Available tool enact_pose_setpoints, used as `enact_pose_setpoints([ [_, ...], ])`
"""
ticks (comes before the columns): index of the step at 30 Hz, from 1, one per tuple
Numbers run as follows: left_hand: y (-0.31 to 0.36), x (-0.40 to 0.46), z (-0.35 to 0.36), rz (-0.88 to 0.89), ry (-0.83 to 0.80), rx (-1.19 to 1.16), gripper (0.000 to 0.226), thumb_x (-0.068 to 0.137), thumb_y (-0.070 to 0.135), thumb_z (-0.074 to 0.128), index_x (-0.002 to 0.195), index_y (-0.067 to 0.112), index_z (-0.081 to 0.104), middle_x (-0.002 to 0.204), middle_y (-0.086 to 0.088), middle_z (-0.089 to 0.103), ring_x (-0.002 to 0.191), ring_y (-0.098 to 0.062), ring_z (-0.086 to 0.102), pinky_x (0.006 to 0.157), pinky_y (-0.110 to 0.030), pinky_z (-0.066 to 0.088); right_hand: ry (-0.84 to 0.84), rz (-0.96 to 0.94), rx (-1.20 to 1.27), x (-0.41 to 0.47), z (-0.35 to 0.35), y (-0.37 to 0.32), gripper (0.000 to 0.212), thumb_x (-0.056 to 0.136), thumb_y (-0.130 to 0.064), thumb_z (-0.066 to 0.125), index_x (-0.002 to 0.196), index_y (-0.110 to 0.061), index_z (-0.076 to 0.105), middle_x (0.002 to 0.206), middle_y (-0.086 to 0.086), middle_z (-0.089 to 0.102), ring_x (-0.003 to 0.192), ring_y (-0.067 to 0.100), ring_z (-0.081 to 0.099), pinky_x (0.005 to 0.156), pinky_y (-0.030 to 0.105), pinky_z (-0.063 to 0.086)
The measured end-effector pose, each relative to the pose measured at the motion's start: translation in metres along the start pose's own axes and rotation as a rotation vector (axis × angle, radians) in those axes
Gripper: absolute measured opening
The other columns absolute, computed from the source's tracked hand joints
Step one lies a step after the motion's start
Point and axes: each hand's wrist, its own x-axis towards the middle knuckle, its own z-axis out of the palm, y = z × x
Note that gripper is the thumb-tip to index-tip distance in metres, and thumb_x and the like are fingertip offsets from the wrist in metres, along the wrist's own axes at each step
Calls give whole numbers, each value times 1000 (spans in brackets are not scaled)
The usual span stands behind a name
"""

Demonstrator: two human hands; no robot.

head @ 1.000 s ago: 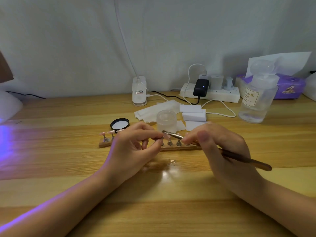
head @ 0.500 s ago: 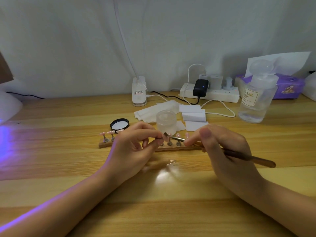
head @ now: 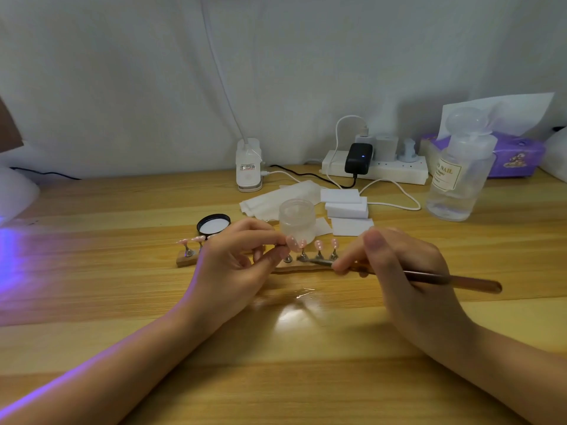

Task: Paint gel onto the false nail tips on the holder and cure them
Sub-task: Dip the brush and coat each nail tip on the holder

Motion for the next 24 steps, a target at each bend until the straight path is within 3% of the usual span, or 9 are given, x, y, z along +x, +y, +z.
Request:
enact_pose_setpoints([
  [3,0,0,0,21,14,17,13,74,16,69,87,17,72,80,-4,62,62,-15,47,48,-26,38,39,46,42,-1,-1,1,40,92,-31,34,66,-23,64,65,-13,63,68,-1,60,69,15,41],
  [7,-1,-1,-1,-6,33,1,12,73,17,70,84,19,72,87,3,61,63,-8,47,47,-16,36,51,8,14,3,0,-1,34,95,-33,34,78,-23,63,76,-17,62,75,-4,59,69,10,41],
  [13,-1,-1,-3,-26,9,-25,7,77,17,70,83,15,72,82,7,67,66,-16,55,47,-38,43,22,-38,-6,4,0,-1,36,95,-35,28,84,-22,60,80,-20,58,76,-10,56,70,5,38],
  [17,2,0,-3,-25,6,-15,9,75,14,70,83,16,72,76,6,67,64,-16,54,47,-36,42,0,-86,-59,4,2,0,38,97,-40,27,86,-24,60,82,-18,59,76,-8,55,70,15,42],
  [24,3,0,-2,-23,13,0,11,73,18,70,83,18,72,77,3,67,63,-14,52,48,-32,43,9,-130,-35,1,1,0,42,98,-39,28,78,-22,62,77,-18,59,74,-12,54,70,16,42],
])
